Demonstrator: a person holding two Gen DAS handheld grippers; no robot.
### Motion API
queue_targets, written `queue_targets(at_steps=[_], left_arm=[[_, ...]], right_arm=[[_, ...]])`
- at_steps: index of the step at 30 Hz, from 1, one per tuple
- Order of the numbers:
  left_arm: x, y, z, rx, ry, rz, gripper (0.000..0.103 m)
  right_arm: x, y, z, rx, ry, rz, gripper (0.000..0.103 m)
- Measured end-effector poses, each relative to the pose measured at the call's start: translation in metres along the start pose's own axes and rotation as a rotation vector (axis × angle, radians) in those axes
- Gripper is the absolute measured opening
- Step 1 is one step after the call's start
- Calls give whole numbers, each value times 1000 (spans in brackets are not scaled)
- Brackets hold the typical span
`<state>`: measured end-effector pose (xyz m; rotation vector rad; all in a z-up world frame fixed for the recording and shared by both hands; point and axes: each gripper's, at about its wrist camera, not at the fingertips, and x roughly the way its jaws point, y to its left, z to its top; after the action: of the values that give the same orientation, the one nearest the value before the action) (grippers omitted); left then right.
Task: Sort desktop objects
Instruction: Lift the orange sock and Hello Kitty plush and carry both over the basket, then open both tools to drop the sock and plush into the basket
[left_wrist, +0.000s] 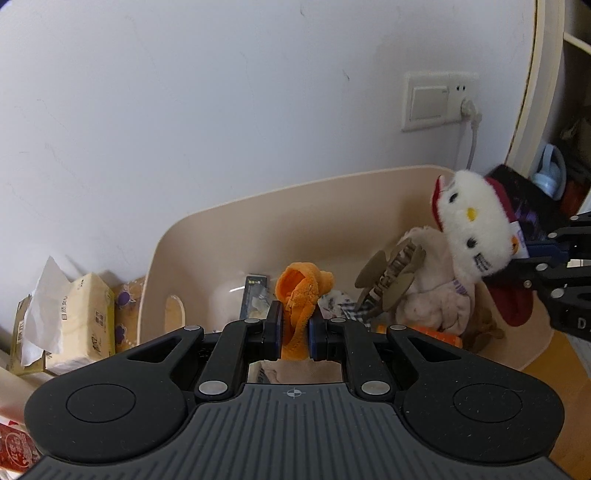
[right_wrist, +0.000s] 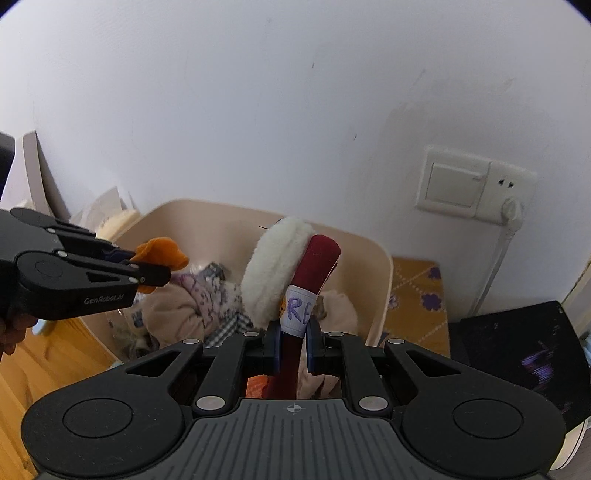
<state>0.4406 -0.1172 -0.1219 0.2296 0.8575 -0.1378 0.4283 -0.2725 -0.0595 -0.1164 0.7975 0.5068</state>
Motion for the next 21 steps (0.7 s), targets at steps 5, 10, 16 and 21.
queue_targets(at_steps=[5, 10, 16, 21], left_arm=[[9, 0, -1, -3, 34, 1, 13], [15, 1, 0, -22, 60, -5, 13], [16, 3, 1, -41, 67, -18, 42], [12, 2, 1, -49, 59, -19, 63]], right_arm=[[18, 0, -6, -2, 61, -1, 12], [28, 2, -11, 2, 120, 11, 14], [30, 4, -13, 10, 142, 12, 37], [23, 7, -8, 22, 114, -12, 66]])
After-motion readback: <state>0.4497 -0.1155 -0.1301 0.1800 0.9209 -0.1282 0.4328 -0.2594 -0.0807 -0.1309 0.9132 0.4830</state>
